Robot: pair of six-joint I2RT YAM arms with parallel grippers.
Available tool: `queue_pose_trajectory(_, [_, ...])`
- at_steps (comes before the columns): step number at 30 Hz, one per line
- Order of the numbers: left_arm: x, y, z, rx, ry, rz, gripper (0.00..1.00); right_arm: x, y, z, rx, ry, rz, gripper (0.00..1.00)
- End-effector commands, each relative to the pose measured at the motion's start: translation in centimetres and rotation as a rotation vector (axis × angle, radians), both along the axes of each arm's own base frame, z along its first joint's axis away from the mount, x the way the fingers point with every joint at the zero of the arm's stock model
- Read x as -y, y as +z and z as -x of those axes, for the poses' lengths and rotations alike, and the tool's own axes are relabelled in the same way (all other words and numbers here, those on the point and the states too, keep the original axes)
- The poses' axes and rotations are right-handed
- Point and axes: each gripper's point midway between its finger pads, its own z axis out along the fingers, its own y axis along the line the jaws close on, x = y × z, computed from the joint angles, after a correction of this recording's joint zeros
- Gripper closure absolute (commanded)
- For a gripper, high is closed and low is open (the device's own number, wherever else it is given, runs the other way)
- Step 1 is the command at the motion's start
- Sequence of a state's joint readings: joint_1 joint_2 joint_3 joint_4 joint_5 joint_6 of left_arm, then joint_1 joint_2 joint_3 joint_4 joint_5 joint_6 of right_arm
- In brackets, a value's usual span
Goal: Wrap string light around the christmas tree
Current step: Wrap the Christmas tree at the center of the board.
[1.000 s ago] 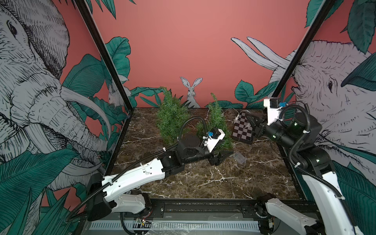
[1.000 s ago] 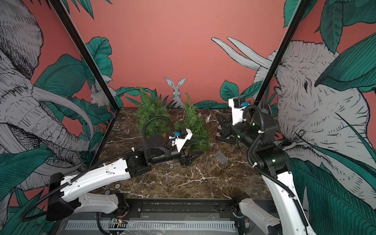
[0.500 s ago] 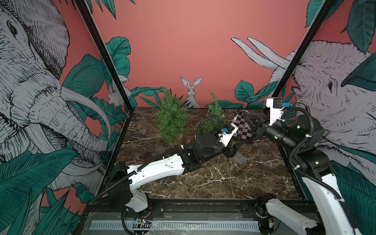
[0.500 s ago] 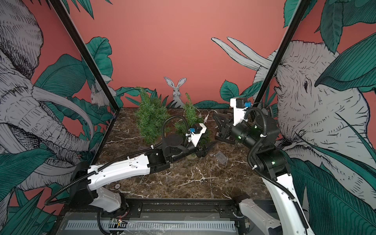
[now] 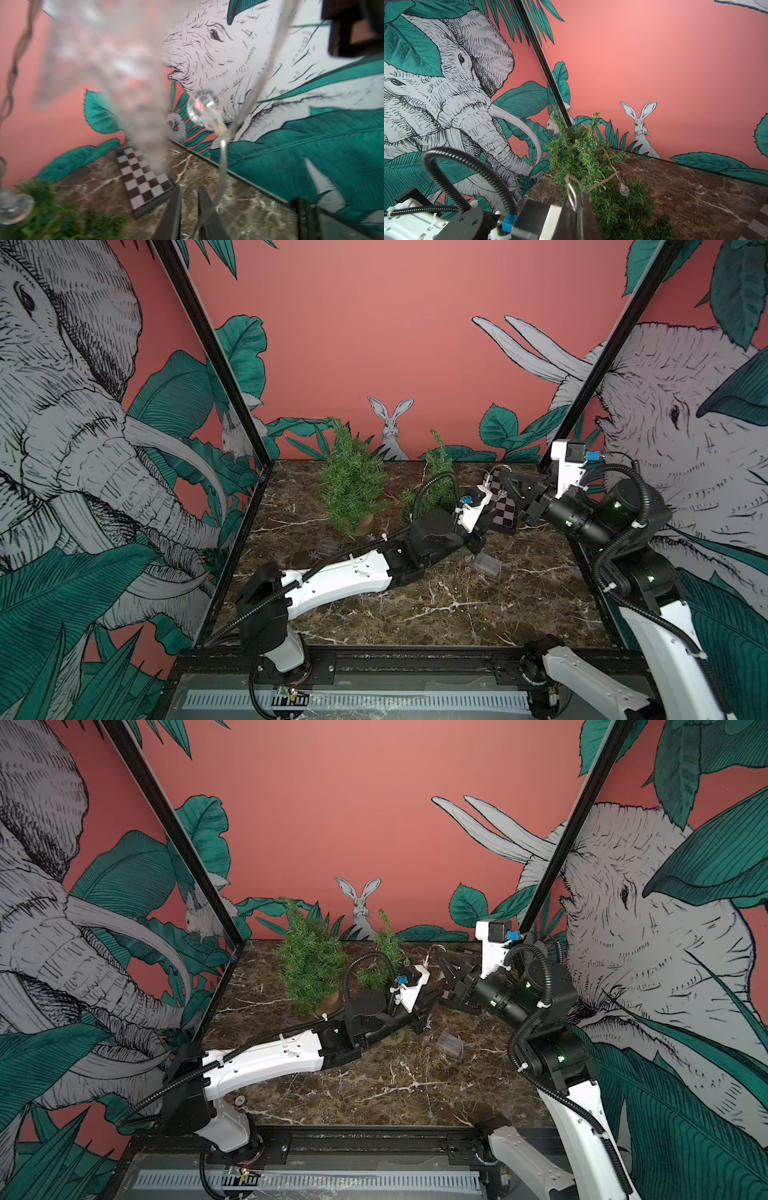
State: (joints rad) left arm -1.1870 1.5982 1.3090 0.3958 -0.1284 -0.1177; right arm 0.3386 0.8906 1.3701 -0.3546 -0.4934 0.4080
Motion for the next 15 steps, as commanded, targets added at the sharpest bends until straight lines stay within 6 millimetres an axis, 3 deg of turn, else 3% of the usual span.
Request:
queue_pose_trajectory(1, [-1.4,3.5,1.6,0.013,-0.055,0.089,0.97,0.2,0.6,-0.3,0.038,-0.024,-0.013,0.99])
queue_pose_trajectory(12, [-7.4,4.2,5.0,-0.030,-0.096,0.063,1.00,-0.7,-1.2,-2.3,-0.013,-0.008,-0.013,0.92])
queue_pose_trajectory(15, [-9.1,4.3,5.0,-0.042,-0.061,0.059,1.00,-1.4,-3.3,-3.1,-0.065,0.015,0.003,0.84])
